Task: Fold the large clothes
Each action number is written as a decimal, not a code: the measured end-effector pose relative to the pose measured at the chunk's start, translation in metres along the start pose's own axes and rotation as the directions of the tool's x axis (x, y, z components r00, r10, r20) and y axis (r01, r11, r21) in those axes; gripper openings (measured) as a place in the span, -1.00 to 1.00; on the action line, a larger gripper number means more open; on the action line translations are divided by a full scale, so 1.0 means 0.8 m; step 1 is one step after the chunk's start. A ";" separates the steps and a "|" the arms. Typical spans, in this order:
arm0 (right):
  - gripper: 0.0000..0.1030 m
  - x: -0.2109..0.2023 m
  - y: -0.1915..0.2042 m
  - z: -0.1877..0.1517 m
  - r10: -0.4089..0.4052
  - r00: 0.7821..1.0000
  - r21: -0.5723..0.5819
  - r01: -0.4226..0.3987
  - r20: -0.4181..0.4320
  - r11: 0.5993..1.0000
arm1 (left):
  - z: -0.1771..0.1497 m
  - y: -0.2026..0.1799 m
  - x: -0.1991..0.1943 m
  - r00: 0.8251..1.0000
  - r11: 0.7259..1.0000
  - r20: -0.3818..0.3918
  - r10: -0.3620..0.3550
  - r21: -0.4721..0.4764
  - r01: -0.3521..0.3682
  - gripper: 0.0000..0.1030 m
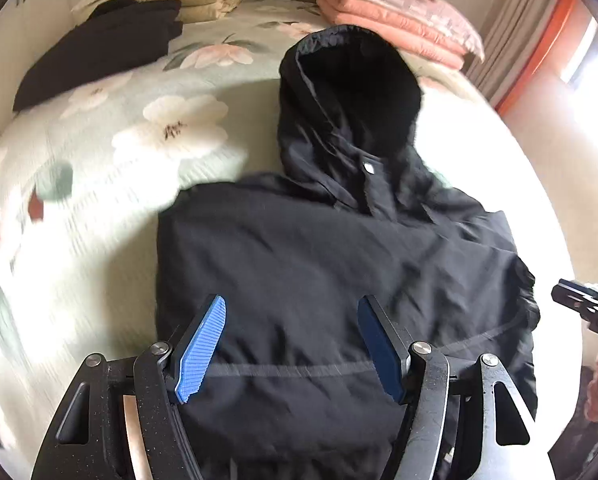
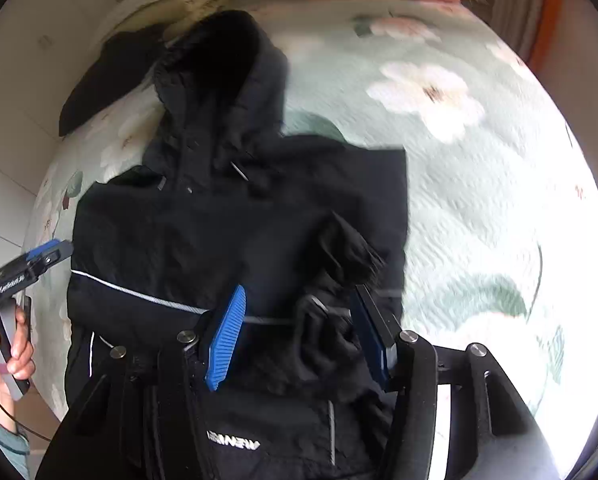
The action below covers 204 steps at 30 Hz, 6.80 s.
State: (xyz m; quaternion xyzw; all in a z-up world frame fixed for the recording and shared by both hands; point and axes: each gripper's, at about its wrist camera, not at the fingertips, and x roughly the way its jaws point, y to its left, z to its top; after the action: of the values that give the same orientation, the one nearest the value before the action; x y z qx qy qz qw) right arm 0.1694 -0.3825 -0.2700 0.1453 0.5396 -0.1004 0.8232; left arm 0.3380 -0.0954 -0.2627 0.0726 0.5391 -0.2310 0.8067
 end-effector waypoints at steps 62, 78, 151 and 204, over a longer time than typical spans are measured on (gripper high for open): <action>0.27 0.046 0.070 0.083 -0.089 0.994 -0.086 0.084 -0.061 0.993 | 0.086 0.143 0.044 0.995 0.989 -0.004 -0.096 -0.117 0.095 0.75; 0.33 0.180 0.089 0.344 -0.022 0.998 0.044 0.019 0.060 0.999 | 0.346 -0.010 0.193 1.000 0.996 0.018 -0.008 0.088 0.007 -0.69; 0.51 0.201 0.038 0.364 0.140 0.989 -0.138 -0.144 -0.040 0.980 | 0.288 0.095 0.144 0.960 0.932 -0.047 -0.275 0.232 0.279 0.28; -0.77 -0.031 0.208 -0.110 -0.189 0.909 -0.467 0.359 0.372 0.808 | -0.141 -0.040 -0.059 0.995 0.844 0.020 -0.098 0.531 0.072 -0.76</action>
State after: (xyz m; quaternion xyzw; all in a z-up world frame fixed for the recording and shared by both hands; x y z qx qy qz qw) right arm 0.1374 -0.1955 -0.2583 -0.1833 0.4264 -0.0895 0.8813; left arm 0.2144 -0.0683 -0.2620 0.2627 0.4382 -0.4079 0.7567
